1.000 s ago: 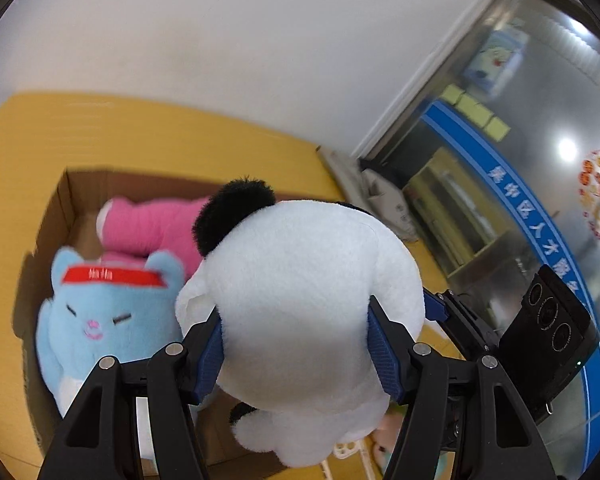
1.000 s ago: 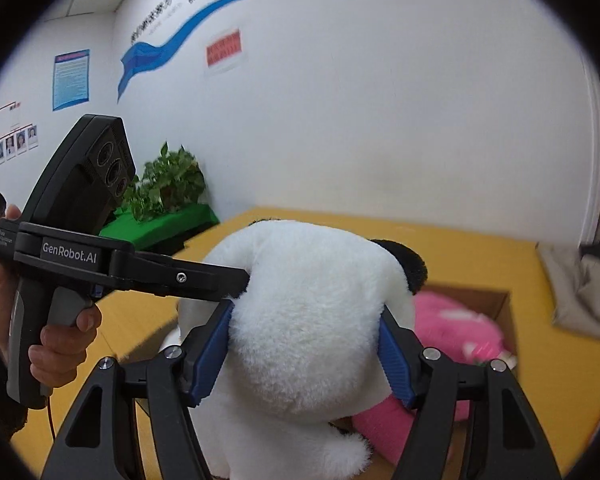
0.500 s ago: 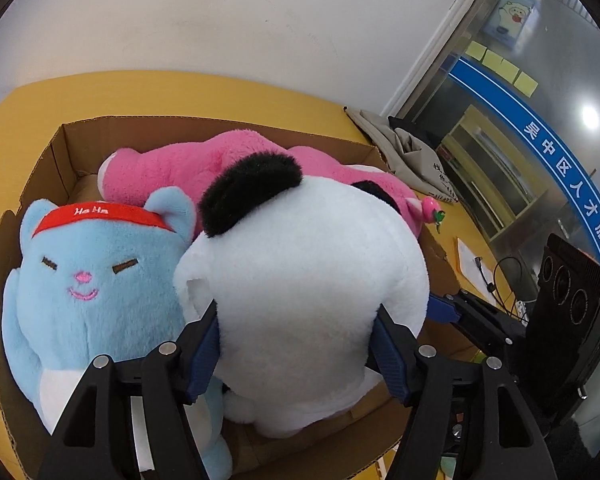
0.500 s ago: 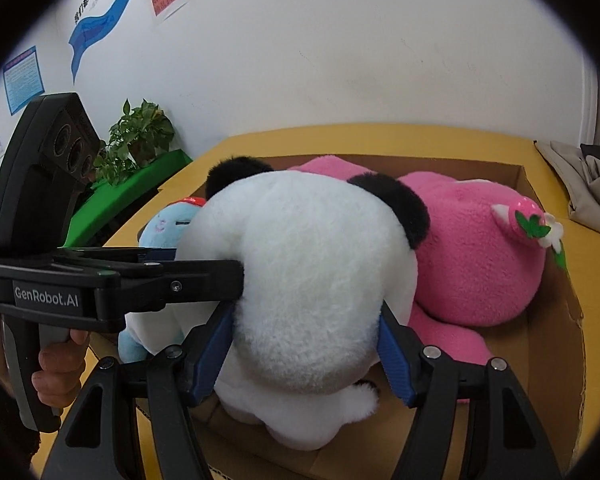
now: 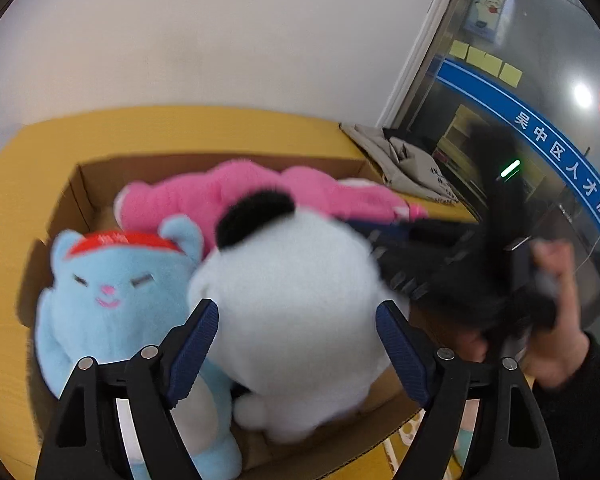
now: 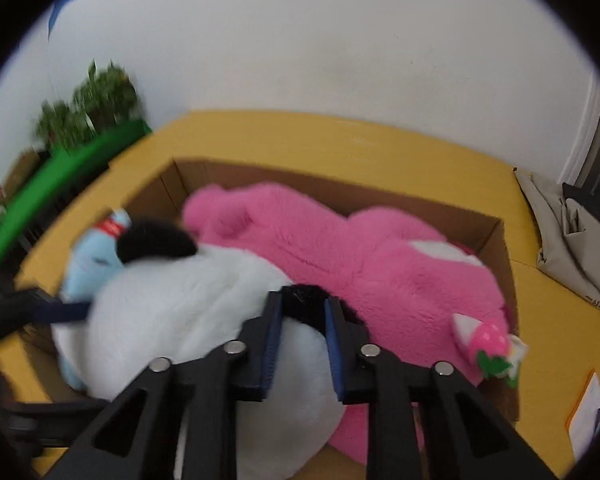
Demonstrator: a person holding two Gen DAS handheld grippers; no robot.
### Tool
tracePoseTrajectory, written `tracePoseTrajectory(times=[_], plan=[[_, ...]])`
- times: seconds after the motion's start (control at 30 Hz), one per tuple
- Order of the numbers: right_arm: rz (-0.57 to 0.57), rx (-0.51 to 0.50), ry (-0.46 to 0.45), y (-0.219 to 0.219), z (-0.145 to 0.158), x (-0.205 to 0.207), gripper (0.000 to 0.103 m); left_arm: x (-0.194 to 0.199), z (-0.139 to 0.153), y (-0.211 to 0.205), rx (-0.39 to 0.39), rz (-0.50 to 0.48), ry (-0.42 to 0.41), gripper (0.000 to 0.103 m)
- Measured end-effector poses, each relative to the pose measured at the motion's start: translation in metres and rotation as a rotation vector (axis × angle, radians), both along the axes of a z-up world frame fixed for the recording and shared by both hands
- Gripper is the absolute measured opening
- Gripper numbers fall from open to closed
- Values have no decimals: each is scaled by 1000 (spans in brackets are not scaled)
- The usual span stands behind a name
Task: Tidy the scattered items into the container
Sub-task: 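Lower the panda beside the blue bear and open both grippers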
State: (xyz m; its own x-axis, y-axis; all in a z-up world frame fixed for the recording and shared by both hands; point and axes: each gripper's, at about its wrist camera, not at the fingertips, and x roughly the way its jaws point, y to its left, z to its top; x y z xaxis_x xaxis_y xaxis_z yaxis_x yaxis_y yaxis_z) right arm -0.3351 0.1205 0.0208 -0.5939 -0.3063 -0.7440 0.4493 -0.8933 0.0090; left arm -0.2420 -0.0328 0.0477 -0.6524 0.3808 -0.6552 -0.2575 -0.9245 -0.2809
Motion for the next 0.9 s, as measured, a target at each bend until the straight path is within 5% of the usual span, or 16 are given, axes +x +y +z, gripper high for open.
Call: tracePoseTrajectory(times=[0.1, 0.23, 0.33, 0.4, 0.47, 0.57, 0.7, 0.8, 0.9], plan=[[-9, -44, -128, 7, -38, 2, 12, -9, 5, 4, -32, 0, 25, 84], [-54, -162, -120, 32, -32, 10, 13, -41, -28, 13, -122, 15, -73, 83], [-99, -94, -53, 42, -21, 21, 36, -47, -39, 2, -66, 30, -101, 87], [-134, -90, -7, 53, -10, 35, 69, -48, -40, 4, -91, 25, -108, 87], [-167, -153, 22, 66, 3, 53, 80, -46, -36, 6, -109, 29, -115, 87], [-188, -195, 57, 74, 21, 74, 80, -34, -19, 3, -95, 57, -79, 87], [-199, -148, 120, 65, 39, 112, 80, 0, 13, -4, -74, 91, -12, 90], [-204, -107, 159, 58, 47, 132, 80, 41, 37, -8, -50, 99, 57, 103], [-206, -88, 182, 51, 51, 151, 80, 73, 48, -8, -87, 122, 81, 103]])
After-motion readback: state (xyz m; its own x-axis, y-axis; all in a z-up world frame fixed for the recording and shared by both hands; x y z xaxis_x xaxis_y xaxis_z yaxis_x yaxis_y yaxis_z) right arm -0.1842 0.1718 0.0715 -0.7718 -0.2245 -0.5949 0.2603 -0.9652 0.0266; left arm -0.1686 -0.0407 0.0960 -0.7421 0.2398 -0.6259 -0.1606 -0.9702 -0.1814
